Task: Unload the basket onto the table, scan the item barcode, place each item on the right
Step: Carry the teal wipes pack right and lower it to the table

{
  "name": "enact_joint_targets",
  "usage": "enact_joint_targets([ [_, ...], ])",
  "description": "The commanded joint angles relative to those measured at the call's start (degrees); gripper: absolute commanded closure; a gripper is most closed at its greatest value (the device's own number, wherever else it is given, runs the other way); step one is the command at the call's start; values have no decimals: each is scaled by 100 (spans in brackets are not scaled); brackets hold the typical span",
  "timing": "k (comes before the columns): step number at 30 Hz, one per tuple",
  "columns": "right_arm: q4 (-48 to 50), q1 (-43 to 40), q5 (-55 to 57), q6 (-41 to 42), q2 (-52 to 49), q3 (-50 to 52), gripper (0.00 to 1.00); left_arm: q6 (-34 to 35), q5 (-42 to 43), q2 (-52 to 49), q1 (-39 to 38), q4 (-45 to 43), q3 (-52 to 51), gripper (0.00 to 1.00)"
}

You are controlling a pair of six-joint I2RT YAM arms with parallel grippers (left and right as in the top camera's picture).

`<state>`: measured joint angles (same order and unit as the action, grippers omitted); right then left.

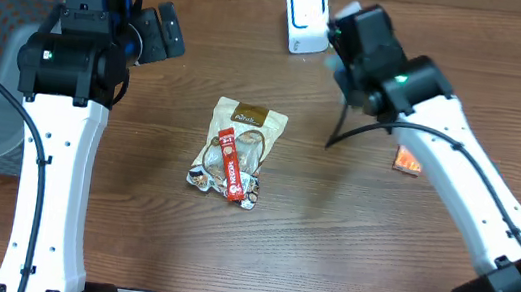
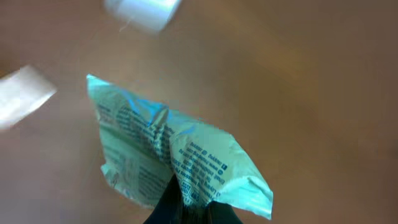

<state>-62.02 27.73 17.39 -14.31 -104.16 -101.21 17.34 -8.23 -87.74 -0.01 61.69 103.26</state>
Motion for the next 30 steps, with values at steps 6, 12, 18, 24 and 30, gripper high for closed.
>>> enact_joint_targets([
  [6, -951, -826, -1985, 26, 37, 796, 96, -107, -7, 85, 0, -17, 90, 0],
  [12, 13, -1200, -1987, -170, 37, 1683, 96, -107, -7, 85, 0, -15, 90, 0],
  [18, 1060, -1285, -1985, -422, 37, 2514, 94, -107, -7, 85, 0, -15, 90, 0],
  [24, 1467, -1285, -1991, -254, 37, 2887, 96, -107, -7, 85, 0, -15, 90, 0],
  [30, 1432, -1285, -2009, 2863, 37, 2887, 96, -107, -7, 85, 0, -15, 90, 1],
])
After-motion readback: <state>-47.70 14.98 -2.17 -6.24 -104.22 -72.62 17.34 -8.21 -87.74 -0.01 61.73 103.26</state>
